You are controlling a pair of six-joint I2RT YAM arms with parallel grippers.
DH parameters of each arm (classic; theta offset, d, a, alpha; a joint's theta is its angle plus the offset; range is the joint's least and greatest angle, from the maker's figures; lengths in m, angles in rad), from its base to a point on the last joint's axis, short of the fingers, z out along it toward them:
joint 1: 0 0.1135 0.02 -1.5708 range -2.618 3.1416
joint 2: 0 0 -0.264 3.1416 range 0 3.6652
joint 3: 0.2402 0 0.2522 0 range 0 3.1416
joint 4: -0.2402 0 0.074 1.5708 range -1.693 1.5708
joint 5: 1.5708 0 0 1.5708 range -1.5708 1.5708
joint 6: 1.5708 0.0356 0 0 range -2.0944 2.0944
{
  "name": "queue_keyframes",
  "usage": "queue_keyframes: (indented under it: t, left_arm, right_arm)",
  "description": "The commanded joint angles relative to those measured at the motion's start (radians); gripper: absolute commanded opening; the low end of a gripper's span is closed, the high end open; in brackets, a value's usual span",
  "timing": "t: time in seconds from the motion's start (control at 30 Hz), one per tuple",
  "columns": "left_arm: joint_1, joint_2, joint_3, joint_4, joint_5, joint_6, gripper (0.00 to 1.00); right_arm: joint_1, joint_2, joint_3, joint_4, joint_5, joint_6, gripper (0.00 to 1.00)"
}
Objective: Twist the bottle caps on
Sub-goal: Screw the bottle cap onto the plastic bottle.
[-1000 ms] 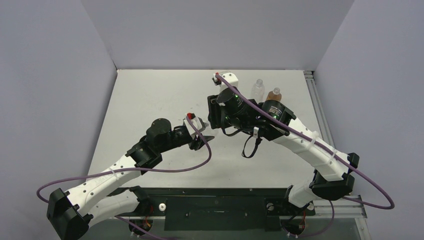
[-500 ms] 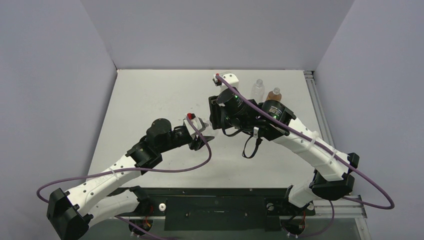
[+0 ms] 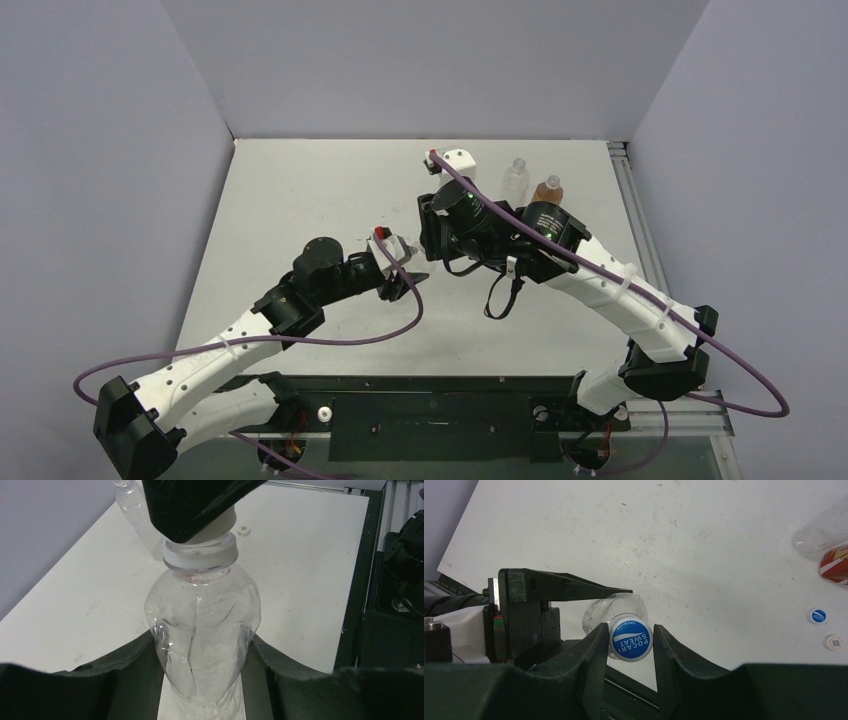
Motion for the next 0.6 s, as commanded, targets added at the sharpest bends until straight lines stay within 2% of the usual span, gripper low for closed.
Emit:
queue_keyframes:
  t: [0.0, 0.07, 0.17, 0.23, 0.33, 0.57]
  left_arm:
    - [-0.003, -0.011, 0.006, 0.021, -0.005, 0.003, 0.00]
    - [-0.004, -0.011, 0.008, 0.023, -0.004, 0.000, 0.00]
    - [-0.003, -0.015, 0.014, 0.020, 0.018, -0.014, 0.00]
    - [-0.001, -0.025, 0.017, 0.016, 0.055, -0.027, 0.00]
    - [0.000, -0.039, 0.025, 0.009, 0.150, -0.047, 0.00]
    - [0.003, -0.074, 0.040, 0.016, 0.344, -0.145, 0.00]
  right_arm:
    - [0.009, 0.004, 0.023, -0.005, 0.030, 0.002, 0.31]
    - [0.009, -0.001, 0.017, -0.001, 0.034, 0.001, 0.27]
    - [0.008, -0.009, 0.015, 0.000, 0.034, -0.021, 0.09]
    - [0.005, -0.024, 0.014, 0.013, 0.013, -0.063, 0.00]
    - [-0.011, -0.068, 0.006, 0.055, -0.057, -0.134, 0.00]
    - [-0.062, -0.167, -0.072, 0.193, -0.369, -0.322, 0.00]
